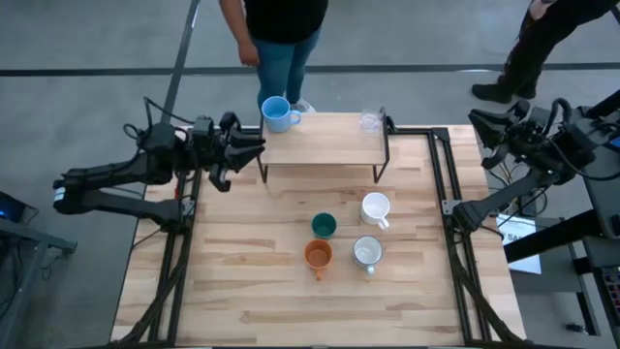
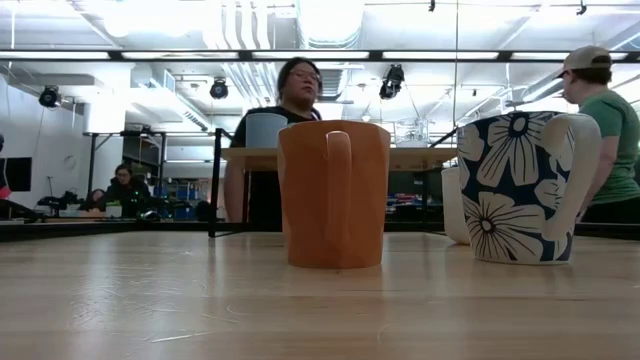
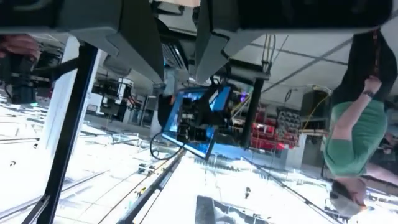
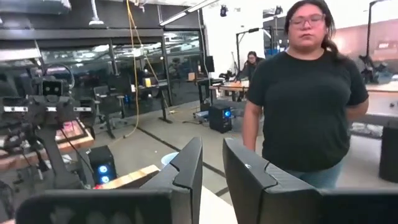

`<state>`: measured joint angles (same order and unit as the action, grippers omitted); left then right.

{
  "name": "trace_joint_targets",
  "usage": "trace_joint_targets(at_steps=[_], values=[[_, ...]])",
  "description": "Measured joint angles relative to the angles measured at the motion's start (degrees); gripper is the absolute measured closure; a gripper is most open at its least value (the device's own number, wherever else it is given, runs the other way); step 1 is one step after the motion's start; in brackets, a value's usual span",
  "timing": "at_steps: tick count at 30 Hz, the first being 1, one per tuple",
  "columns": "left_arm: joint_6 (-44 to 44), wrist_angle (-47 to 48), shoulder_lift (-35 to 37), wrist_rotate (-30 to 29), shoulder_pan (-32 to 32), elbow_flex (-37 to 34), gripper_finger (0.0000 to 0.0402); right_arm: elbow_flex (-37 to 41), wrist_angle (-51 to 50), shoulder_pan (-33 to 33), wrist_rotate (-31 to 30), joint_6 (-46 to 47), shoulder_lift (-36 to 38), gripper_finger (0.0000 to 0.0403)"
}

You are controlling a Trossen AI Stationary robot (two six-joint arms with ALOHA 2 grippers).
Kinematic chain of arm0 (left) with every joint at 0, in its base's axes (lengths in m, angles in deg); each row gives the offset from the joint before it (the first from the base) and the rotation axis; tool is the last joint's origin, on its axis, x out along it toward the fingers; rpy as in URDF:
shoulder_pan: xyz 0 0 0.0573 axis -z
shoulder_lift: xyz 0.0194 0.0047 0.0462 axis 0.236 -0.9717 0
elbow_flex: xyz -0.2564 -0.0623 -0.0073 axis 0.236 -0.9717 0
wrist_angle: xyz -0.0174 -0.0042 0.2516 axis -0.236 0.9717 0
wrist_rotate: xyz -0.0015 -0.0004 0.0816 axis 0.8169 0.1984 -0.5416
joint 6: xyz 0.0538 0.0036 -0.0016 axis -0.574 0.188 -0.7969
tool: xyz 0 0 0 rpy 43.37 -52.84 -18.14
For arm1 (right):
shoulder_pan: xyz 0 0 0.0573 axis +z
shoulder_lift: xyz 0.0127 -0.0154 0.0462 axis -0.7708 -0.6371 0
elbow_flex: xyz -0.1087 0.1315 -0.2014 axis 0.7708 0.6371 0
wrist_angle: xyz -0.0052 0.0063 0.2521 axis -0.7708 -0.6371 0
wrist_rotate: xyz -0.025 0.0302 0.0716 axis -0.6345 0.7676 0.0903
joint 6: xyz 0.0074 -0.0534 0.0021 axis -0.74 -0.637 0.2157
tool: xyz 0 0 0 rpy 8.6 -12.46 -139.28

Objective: Stack small to large cups/mugs on shelf
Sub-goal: Put the white mug on the shelf

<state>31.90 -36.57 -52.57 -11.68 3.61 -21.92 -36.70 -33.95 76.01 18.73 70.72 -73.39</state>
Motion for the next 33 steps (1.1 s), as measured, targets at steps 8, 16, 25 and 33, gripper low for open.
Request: trace_joint_targets(at_steps=[8,16,25,33], values=[[-1.57,0.16,-4.29,3.02,0.00,5.24,0.0324,0.64,-0.02,0.00,-10.30,0.82,-0.04,0.0344],[10.95,-8.91,-7.61,12.19,-0.08,6.54,0.0324,0.58,2.33,0.00,-9.81,0.35,-1.25,0.0344],[2.76,-12.02,-10.27,18.78,-0.02,10.14,0.0324,-1.96,2.54,0.00,-5.34,10.08,-1.18,0.0344],[1.06,-10.89,-8.99,20.30,-0.02,11.18,0.0324,-1.87,2.50,0.00,-2.03,7.08,-1.31,0.0344]])
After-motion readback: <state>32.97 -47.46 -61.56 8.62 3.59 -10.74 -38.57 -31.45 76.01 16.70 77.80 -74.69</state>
